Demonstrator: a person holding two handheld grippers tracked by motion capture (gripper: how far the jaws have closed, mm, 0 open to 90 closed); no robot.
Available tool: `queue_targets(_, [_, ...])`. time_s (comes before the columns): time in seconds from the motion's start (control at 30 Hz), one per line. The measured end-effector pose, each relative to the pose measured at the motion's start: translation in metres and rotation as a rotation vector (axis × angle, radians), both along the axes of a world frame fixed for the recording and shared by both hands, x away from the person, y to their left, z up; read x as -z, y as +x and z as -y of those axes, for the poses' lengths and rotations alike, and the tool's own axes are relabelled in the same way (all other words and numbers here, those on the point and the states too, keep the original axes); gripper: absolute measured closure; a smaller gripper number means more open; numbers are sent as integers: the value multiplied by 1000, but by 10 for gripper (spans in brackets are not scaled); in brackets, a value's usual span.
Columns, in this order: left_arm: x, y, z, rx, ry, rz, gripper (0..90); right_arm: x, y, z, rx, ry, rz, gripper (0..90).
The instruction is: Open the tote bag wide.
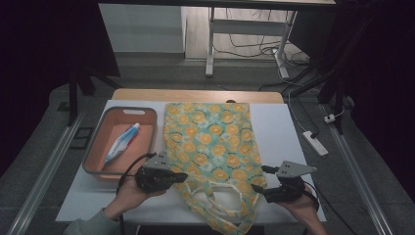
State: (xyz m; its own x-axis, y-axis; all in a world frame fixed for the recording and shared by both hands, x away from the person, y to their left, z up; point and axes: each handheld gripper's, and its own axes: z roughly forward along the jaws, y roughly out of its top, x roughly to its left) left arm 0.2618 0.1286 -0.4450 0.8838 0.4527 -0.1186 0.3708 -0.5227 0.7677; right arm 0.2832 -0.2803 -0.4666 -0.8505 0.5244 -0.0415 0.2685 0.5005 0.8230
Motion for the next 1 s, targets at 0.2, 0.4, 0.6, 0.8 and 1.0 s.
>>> queue_targets(0.2, [-11, 6, -18, -65, -81, 14, 885, -3, -14, -28, -160, -50, -58, 215])
queue_targets(0.4, [-17, 10, -26, -95, -117, 23, 885, 17, -15, -58, -187, -203, -57, 147])
queue_targets(0.6, [-21, 10, -28, -100, -125, 33, 884, 31, -1, -67, -156, -270, -64, 471])
queue_targets(0.8, [-22, 9, -31, -108, -125, 41, 884, 26, -1, -64, -137, -275, -39, 891])
queue_targets(1.0, [-29, 8, -41, -153, -153, 72, 884, -22, -30, -56, -187, -156, 26, 895])
